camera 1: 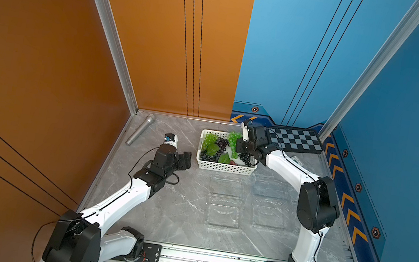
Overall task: Pack grapes into containers
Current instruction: Pick up the grape from the basket.
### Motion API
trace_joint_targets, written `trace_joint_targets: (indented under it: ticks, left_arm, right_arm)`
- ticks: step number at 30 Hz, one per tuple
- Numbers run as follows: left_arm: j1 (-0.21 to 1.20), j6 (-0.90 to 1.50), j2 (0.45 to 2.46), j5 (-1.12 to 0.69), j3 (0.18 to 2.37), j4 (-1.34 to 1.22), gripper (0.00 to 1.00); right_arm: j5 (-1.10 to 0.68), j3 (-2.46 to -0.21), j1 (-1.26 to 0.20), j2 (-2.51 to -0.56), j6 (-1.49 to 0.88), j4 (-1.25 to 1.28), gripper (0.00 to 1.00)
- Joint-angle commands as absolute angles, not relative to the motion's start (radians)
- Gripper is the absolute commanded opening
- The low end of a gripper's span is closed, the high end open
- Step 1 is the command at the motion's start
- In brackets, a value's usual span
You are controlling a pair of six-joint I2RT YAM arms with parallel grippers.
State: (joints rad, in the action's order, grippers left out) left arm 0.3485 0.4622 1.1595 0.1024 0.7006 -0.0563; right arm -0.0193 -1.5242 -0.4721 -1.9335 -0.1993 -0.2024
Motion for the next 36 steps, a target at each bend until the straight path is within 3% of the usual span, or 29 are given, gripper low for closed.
trace_joint_targets:
  ticks: [1,20,36]
  left_arm:
    - [0.358,0.469,1.138,0.089,0.693,-0.034,0.77]
    - [0.368,0.476,1.106,0.087,0.691,-0.008,0.76]
    - [0.377,0.469,1.038,0.121,0.685,0.072,0.75]
  right_arm:
    - [-0.020,-1.516,-0.470,-1.890,-0.184,-0.209,0.00]
    - [-0.034,-1.432,-0.502,-1.697,-0.143,-0.215,0.00]
    - [0.045,-1.227,-0.640,-1.351,-0.162,-0.270,0.00]
